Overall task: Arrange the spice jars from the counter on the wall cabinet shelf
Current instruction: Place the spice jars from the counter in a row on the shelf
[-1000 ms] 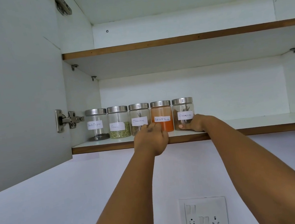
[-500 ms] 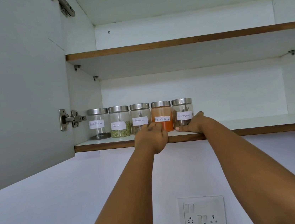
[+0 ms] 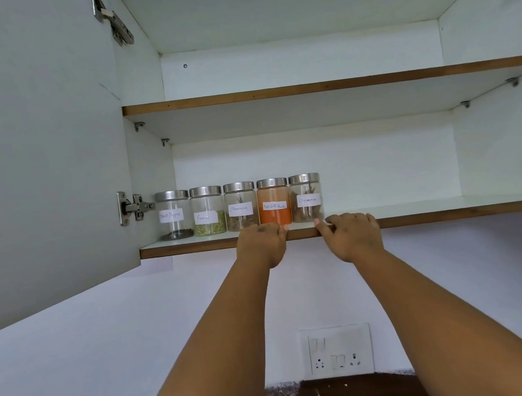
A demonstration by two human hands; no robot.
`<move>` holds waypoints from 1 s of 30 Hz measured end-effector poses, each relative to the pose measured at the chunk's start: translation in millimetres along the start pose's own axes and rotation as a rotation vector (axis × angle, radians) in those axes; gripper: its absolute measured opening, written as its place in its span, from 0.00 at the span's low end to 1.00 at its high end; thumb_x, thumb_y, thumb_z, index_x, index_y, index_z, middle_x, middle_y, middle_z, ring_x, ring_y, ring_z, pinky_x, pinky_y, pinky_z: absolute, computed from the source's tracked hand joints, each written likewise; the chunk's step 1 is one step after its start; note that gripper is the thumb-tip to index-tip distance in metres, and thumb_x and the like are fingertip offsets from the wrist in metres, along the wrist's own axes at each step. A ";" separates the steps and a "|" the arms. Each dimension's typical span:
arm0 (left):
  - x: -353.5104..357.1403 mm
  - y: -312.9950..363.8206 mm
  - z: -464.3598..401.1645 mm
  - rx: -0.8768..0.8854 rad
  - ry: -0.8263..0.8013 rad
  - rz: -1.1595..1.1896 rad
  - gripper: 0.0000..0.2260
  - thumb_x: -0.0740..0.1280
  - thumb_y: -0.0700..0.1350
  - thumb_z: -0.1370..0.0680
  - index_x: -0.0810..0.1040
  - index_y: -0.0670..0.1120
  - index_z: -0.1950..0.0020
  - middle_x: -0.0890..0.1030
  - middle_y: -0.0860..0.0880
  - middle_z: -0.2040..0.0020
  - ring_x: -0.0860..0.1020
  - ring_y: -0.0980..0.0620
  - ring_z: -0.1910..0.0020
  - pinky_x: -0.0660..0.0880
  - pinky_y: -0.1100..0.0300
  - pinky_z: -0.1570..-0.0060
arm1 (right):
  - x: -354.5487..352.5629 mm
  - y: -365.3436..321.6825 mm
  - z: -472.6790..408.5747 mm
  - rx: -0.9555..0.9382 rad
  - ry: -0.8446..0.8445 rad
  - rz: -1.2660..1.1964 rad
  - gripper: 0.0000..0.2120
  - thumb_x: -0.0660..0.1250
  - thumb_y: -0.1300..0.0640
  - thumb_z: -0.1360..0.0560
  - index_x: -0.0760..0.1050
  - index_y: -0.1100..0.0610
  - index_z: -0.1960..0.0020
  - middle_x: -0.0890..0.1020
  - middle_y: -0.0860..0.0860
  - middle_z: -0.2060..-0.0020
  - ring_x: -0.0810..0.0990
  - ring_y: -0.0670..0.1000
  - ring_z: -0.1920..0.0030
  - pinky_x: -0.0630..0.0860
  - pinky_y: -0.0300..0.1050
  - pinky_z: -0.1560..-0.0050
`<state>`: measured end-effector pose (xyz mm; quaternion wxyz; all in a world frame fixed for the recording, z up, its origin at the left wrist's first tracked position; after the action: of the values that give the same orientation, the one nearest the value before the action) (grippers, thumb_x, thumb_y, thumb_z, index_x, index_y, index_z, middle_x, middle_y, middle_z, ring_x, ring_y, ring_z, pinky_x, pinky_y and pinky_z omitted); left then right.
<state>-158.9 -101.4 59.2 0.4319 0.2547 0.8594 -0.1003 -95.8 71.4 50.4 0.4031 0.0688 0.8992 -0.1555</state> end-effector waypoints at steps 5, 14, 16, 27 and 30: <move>6.4 3.0 32.5 0.029 0.026 0.121 0.23 0.57 0.42 0.19 0.59 0.45 0.23 0.60 0.45 0.23 0.54 0.43 0.23 0.53 0.48 0.24 | 3.8 1.2 39.1 -0.049 0.078 -0.185 0.31 0.64 0.42 0.24 0.62 0.53 0.25 0.64 0.52 0.26 0.54 0.56 0.23 0.62 0.54 0.27; 96.6 -8.6 154.5 -0.173 -0.006 0.137 0.23 0.55 0.54 0.19 0.61 0.46 0.26 0.64 0.43 0.27 0.64 0.43 0.29 0.66 0.51 0.32 | 69.3 19.4 178.4 0.336 0.090 -0.340 0.33 0.68 0.44 0.26 0.59 0.50 0.26 0.66 0.55 0.30 0.65 0.57 0.30 0.58 0.56 0.27; 120.7 -13.0 185.5 -0.230 -0.069 0.188 0.24 0.56 0.55 0.20 0.61 0.46 0.27 0.66 0.43 0.29 0.66 0.44 0.32 0.68 0.51 0.35 | 95.2 34.8 219.5 0.425 0.024 -0.340 0.33 0.68 0.45 0.27 0.59 0.50 0.26 0.66 0.55 0.30 0.65 0.57 0.30 0.61 0.54 0.28; 231.4 5.6 386.4 -0.163 -0.503 0.285 0.31 0.59 0.59 0.21 0.55 0.47 0.22 0.66 0.43 0.30 0.65 0.42 0.32 0.67 0.48 0.35 | 159.7 80.1 368.0 0.669 -0.015 -0.285 0.22 0.66 0.49 0.24 0.67 0.53 0.32 0.70 0.57 0.35 0.66 0.59 0.34 0.66 0.56 0.36; 249.7 5.5 432.6 -0.178 -0.631 0.267 0.31 0.58 0.59 0.21 0.55 0.46 0.22 0.63 0.42 0.27 0.63 0.42 0.29 0.66 0.46 0.33 | 168.8 95.6 392.4 0.746 0.007 -0.266 0.16 0.60 0.46 0.20 0.71 0.55 0.38 0.73 0.58 0.37 0.68 0.60 0.36 0.67 0.57 0.39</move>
<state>18.9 -178.8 -401.2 0.7060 0.2829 0.6479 -0.0414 91.7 29.7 -342.9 0.3236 0.0938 0.7835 -0.5221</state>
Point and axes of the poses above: each hand's wrist, its own z-axis away from the middle knuckle, its own x-axis out of the palm, y = z × x, the point moved 4 cm from there along -z, towards the middle knuckle
